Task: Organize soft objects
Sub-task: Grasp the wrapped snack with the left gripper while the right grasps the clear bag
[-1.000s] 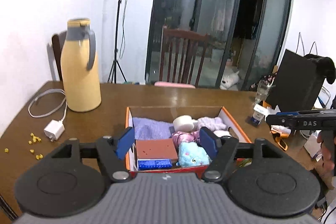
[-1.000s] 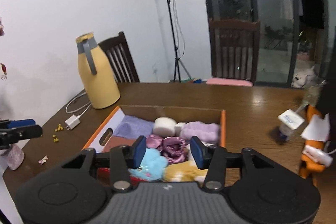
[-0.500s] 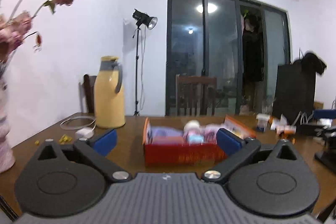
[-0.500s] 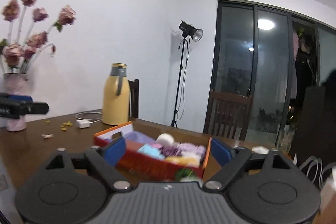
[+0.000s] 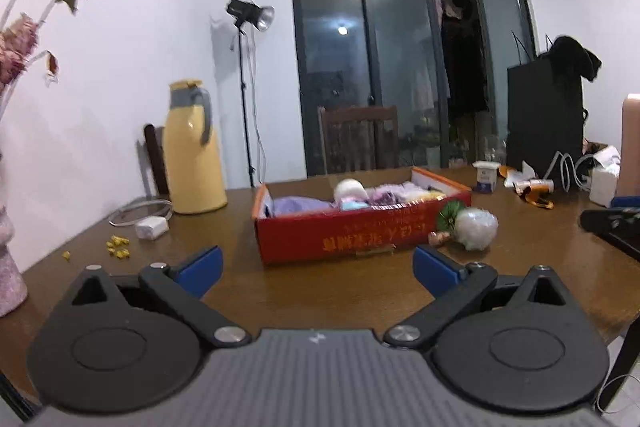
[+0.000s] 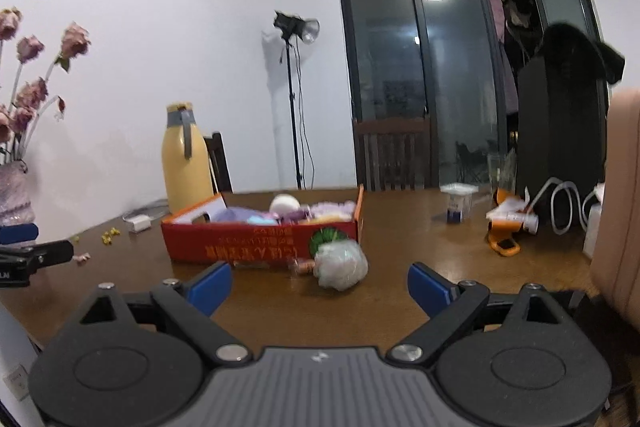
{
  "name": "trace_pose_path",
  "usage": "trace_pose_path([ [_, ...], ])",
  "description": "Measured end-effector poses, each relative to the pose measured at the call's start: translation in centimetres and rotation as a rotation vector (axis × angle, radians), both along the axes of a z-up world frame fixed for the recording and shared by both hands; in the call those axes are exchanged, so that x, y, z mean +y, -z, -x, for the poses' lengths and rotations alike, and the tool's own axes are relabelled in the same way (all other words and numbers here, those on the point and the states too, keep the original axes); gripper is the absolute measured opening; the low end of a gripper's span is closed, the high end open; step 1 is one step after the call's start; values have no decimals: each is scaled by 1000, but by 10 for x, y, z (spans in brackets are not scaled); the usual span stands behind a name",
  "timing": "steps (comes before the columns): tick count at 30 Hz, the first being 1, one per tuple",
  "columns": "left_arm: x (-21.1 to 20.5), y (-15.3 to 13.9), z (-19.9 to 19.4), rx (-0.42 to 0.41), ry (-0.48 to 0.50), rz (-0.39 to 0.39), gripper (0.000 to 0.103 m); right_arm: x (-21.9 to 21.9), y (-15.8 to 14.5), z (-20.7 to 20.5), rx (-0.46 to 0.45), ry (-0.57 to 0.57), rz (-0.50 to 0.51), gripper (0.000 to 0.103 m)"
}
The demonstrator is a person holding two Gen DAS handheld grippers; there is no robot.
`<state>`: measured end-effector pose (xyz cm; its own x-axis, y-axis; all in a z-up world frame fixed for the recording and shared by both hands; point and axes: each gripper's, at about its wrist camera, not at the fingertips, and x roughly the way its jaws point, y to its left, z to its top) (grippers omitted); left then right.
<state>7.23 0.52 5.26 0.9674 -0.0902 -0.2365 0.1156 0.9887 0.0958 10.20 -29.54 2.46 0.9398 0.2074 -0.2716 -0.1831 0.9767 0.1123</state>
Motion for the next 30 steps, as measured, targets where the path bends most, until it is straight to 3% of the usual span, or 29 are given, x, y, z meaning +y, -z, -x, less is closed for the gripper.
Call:
trace_pose_path([
  [4,-14,8,-31,69,40,5,103,1,13,-27,57,2,-4,93],
  [9,-47,26,-98,157,166,8,102,-1,19,-88,102,3,-42,92],
  [11,-64,34,-131,209,201,12,96,-2,21,-120,133,2,-56,91],
  [13,-79,40,-163,266,249,55,88,-1,25,-153,174,-7,-63,79],
  [17,-105,53,-219,342,306,82,77,-3,35,-203,226,-16,-91,76],
  [18,-110,55,-228,347,312,82,76,-5,38,-212,250,-26,-111,72],
  [19,-114,57,-236,349,319,83,76,-7,42,-219,281,-39,-131,58],
  [21,-122,59,-249,379,356,74,74,-15,49,-226,316,-64,-185,44],
  [23,-128,61,-258,405,378,80,71,-25,53,-225,315,-60,-229,43],
  [24,-131,62,-261,412,380,81,61,-30,55,-224,315,-56,-250,41],
  [25,-132,63,-265,418,380,85,43,-34,57,-224,316,-50,-271,39],
  [27,-133,64,-271,447,400,99,18,-36,59,-223,313,-43,-282,38],
  [30,-130,66,-275,466,406,144,16,-34,60,-228,331,-63,-277,37],
])
